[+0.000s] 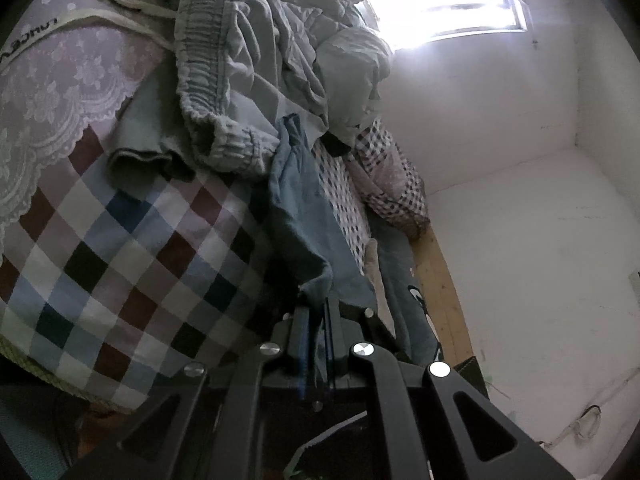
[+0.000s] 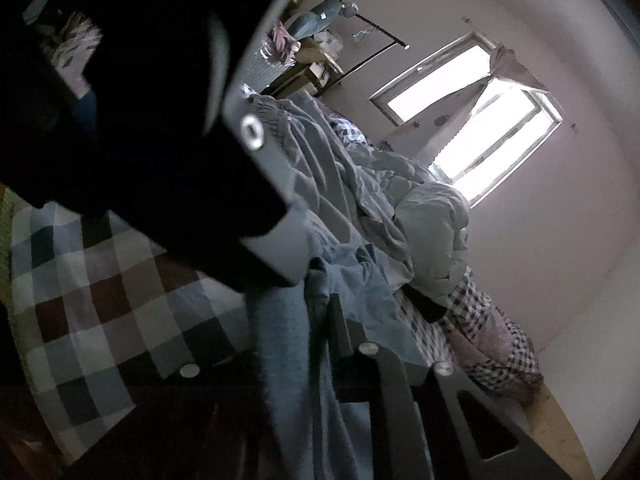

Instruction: Fold clothes

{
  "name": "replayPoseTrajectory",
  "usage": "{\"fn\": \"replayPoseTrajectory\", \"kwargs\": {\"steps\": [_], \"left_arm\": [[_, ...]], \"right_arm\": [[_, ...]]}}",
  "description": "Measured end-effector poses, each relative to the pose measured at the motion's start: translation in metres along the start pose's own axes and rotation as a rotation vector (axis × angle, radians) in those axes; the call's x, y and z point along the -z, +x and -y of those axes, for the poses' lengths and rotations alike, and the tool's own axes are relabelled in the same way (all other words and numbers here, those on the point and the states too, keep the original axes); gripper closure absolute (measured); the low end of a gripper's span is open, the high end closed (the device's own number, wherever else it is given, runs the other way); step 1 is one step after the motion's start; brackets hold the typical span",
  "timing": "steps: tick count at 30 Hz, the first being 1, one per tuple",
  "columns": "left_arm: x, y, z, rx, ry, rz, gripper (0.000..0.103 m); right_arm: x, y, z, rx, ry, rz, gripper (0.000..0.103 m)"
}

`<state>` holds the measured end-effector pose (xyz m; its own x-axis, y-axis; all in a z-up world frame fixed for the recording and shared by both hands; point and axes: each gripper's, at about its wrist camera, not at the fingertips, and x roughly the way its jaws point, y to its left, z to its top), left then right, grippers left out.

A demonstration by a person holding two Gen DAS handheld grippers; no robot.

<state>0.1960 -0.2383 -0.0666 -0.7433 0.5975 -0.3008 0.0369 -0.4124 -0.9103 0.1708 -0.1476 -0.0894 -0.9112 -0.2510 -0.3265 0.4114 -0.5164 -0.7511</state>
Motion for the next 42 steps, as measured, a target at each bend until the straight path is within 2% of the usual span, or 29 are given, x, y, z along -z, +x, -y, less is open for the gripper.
{"fn": "replayPoseTrajectory", "kwargs": {"steps": [4,7,9,13,15,17,22,27,34,42], "left_arm": [[-0.005,-0.005,-0.004,0.002,-0.034,0.031,0.093],[-0.01,-0.009,-0.01,0.013,-0.07,0.058,0.076],[-0.014,-0.011,-0.014,0.028,-0.097,0.072,0.06],[-0.022,0.004,-0.009,0.051,-0.084,0.035,0.048],[-0.026,0.011,-0.006,0.062,-0.078,0.017,0.036],[-0.03,0.018,-0.004,0.074,-0.072,-0.002,0.031],[-0.039,0.036,0.003,0.1,-0.053,-0.048,0.03],[-0.049,0.062,0.013,0.076,0.002,-0.093,0.03],[-0.083,0.11,0.015,0.048,0.014,-0.147,0.03],[-0.121,0.156,0.025,-0.063,0.08,-0.183,0.03]], "right_arm": [[-0.002,-0.002,0.004,-0.041,0.007,-0.006,0.097],[-0.006,-0.005,0.016,-0.07,0.043,-0.016,0.097],[-0.007,-0.009,0.023,-0.084,0.069,-0.021,0.097],[-0.012,-0.021,0.038,-0.083,0.098,-0.016,0.097],[-0.012,-0.022,0.05,-0.084,0.114,-0.014,0.097],[-0.013,-0.028,0.057,-0.09,0.131,-0.014,0.097],[-0.016,-0.043,0.065,-0.107,0.152,-0.01,0.097],[-0.015,-0.053,0.066,-0.124,0.137,-0.008,0.097],[-0.013,-0.061,0.071,-0.127,0.15,-0.017,0.097],[-0.013,-0.067,0.086,-0.12,0.197,-0.011,0.098]]}}
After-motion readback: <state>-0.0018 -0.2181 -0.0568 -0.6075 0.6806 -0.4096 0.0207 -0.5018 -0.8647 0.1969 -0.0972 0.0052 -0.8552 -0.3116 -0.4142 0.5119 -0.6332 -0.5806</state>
